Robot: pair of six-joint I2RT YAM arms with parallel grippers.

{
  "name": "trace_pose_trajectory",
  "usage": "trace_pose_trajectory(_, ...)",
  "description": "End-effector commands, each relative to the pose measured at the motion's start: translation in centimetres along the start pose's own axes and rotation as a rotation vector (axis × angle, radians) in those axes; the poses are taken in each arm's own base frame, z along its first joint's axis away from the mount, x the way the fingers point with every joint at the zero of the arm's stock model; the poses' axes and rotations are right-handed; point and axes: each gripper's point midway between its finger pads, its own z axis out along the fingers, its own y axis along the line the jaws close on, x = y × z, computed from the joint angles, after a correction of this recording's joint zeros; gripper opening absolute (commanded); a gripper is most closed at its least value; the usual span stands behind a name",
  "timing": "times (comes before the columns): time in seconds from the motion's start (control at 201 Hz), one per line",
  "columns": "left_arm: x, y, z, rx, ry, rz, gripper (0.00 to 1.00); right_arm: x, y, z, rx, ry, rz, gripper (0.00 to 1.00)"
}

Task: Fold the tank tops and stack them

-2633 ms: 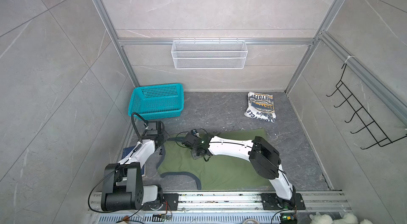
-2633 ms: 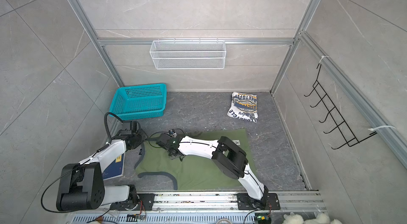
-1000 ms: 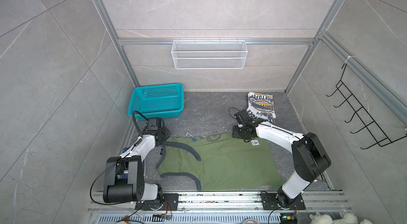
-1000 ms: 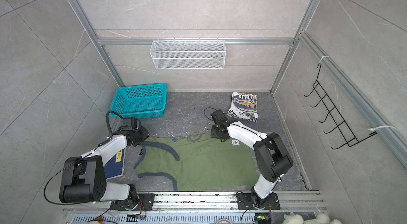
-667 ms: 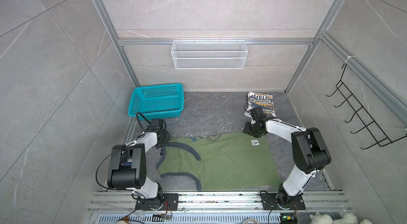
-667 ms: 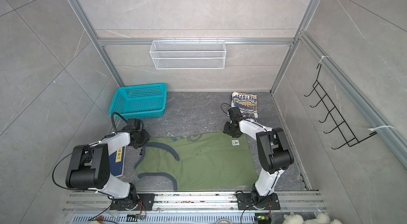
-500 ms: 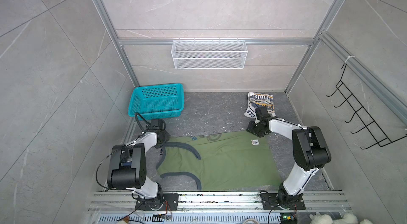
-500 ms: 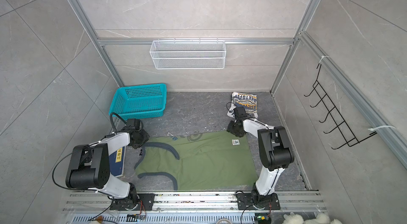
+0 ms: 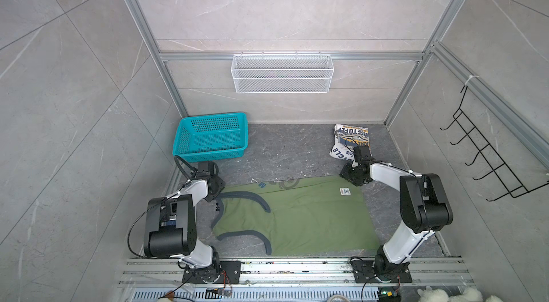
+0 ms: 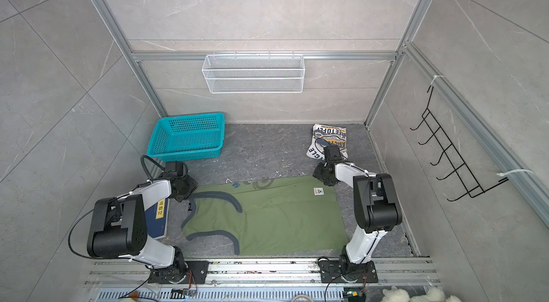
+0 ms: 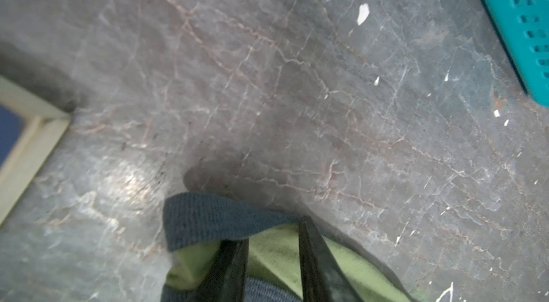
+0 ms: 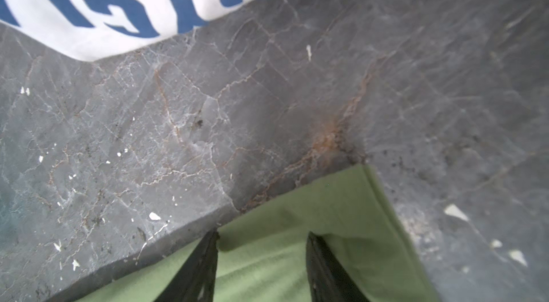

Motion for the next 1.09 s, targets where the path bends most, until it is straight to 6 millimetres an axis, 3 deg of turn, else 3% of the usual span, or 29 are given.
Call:
trace_pose_trajectory(0.0, -1.4, -0.9, 0.5, 0.004, -0.003, 0.023, 0.33, 1.3, -2.6, 1.8, 0.103, 0.073, 0.029, 0.51)
trace_pose_trajectory(0.104, -2.3, -2.9, -0.5, 0.053, -0.025, 0.076, 0.34, 0.4, -1.4, 1.7, 0.061, 0.066, 0.017, 0.51)
trace_pose_trajectory(0.219, -2.5, -5.6, -4.6, 0.051, -0.118, 0.192, 0.4, -1.1, -0.9, -1.0, 0.059, 0.002, -0.014, 0.51)
trace_pose_trajectory(0.323, -0.2, -8.5, -8.2, 0.117, -0.147, 0.291, 0.48, -1.4, 0.0, -3.7, 0.021, -0.041, -0.04, 0.53)
trace_pose_trajectory(0.418, 3.5, -11.0, -9.2, 0.181, -0.103, 0.37, 0.49, 0.2, 0.9, -4.5, -0.022, -0.013, -0.06, 0.54)
trace_pose_trajectory(0.597, 10.5, -14.1, -7.3, 0.251, 0.053, 0.441, 0.49, 3.8, 1.7, -3.3, -0.037, 0.064, -0.089, 0.55)
trace_pose_trajectory(0.731, 14.0, -15.2, -5.6, 0.265, 0.136, 0.468, 0.49, 5.1, 1.1, -1.7, -0.035, 0.105, -0.063, 0.55)
trace_pose_trajectory(0.91, 16.0, -14.3, -2.8, 0.223, 0.195, 0.456, 0.48, 5.5, 0.6, 0.1, -0.008, 0.134, -0.044, 0.56)
trace_pose_trajectory(1.09, 15.5, -13.1, 0.3, 0.14, 0.198, 0.446, 0.49, 4.6, -0.4, 1.3, 0.021, 0.135, -0.002, 0.56)
